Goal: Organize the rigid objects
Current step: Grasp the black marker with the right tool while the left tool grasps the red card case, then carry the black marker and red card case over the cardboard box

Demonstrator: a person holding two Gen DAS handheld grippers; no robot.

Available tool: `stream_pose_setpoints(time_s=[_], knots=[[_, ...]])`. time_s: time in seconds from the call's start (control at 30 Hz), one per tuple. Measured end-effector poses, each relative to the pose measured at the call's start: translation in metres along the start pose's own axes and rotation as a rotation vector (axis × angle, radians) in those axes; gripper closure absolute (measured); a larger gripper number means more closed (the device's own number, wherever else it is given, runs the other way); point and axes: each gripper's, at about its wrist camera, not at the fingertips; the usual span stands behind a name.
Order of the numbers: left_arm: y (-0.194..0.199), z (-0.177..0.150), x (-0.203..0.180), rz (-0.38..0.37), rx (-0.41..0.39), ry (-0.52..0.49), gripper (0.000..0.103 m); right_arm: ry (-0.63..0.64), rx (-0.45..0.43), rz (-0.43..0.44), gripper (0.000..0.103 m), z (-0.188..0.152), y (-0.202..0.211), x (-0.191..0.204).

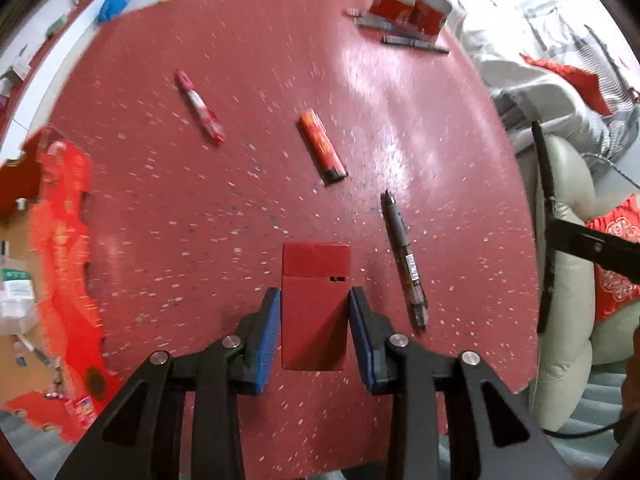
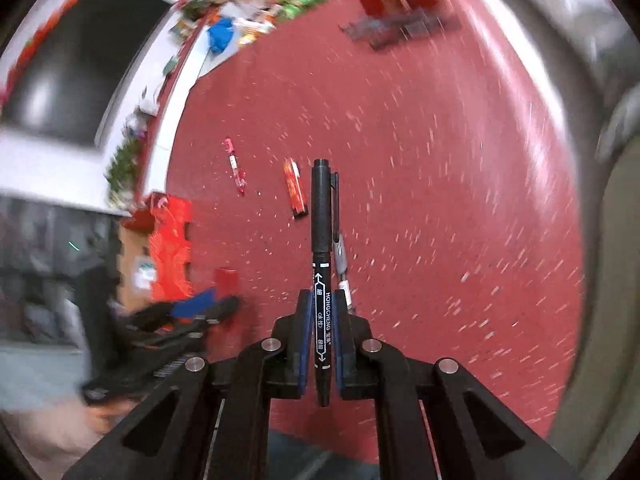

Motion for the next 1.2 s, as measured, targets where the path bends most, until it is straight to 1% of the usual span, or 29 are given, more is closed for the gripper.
stream_pose_setpoints(time_s=[0.07, 0.1, 0.13, 0.17, 0.23, 0.33, 0.37, 0.43, 0.53, 0.73, 0.9, 1.07, 1.2], knots=[[0.016, -0.003, 0.010, 0.003, -0.025, 0.015, 0.066, 0.112, -0.016, -0.071, 0.093, -0.004, 0.002, 0.025], [0.027, -0.004, 0.018, 0.009, -0.041, 0.029, 0.066, 0.167, -0.025, -0.100, 0.093, -0.007, 0.010, 0.026], [0.033, -0.008, 0.023, 0.014, -0.052, 0.038, 0.066, 0.208, -0.032, -0.121, 0.093, -0.008, 0.009, 0.039], [0.040, -0.013, 0.032, 0.021, -0.065, 0.050, 0.066, 0.260, -0.041, -0.141, 0.093, -0.009, 0.008, 0.055], [0.056, -0.018, 0.049, 0.048, -0.093, 0.076, 0.066, 0.325, -0.057, -0.167, 0.093, -0.014, 0.018, 0.059], [0.073, -0.027, 0.074, 0.064, -0.122, 0.126, 0.066, 0.427, -0.071, -0.203, 0.093, -0.019, 0.005, 0.089], [0.075, -0.029, 0.082, 0.071, -0.129, 0.139, 0.066, 0.455, -0.068, -0.204, 0.093, -0.023, 0.009, 0.094], [0.082, -0.034, 0.099, 0.100, -0.147, 0.163, 0.066, 0.497, -0.058, -0.190, 0.093, -0.025, 0.004, 0.109], [0.089, -0.039, 0.125, 0.114, -0.165, 0.205, 0.066, 0.558, -0.049, -0.176, 0.093, -0.027, -0.009, 0.134], [0.097, -0.052, 0.179, 0.151, -0.190, 0.280, 0.066, 0.631, -0.046, -0.155, 0.093, -0.026, -0.042, 0.185], [0.090, -0.071, 0.227, 0.188, -0.174, 0.341, 0.066, 0.678, -0.033, -0.165, 0.093, -0.029, -0.077, 0.228], [0.081, -0.092, 0.278, 0.241, -0.154, 0.408, 0.066, 0.722, -0.005, -0.161, 0.093, -0.035, -0.115, 0.272], [0.077, -0.100, 0.311, 0.279, -0.153, 0.455, 0.066, 0.753, 0.019, -0.153, 0.093, -0.039, -0.149, 0.306]])
Point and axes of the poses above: each gripper's, at about its wrist camera, not at the fingertips, and y roughly against the way its jaws point, x to its left, z to its top, and after that the axes turned 15 degrees about z, right-handed
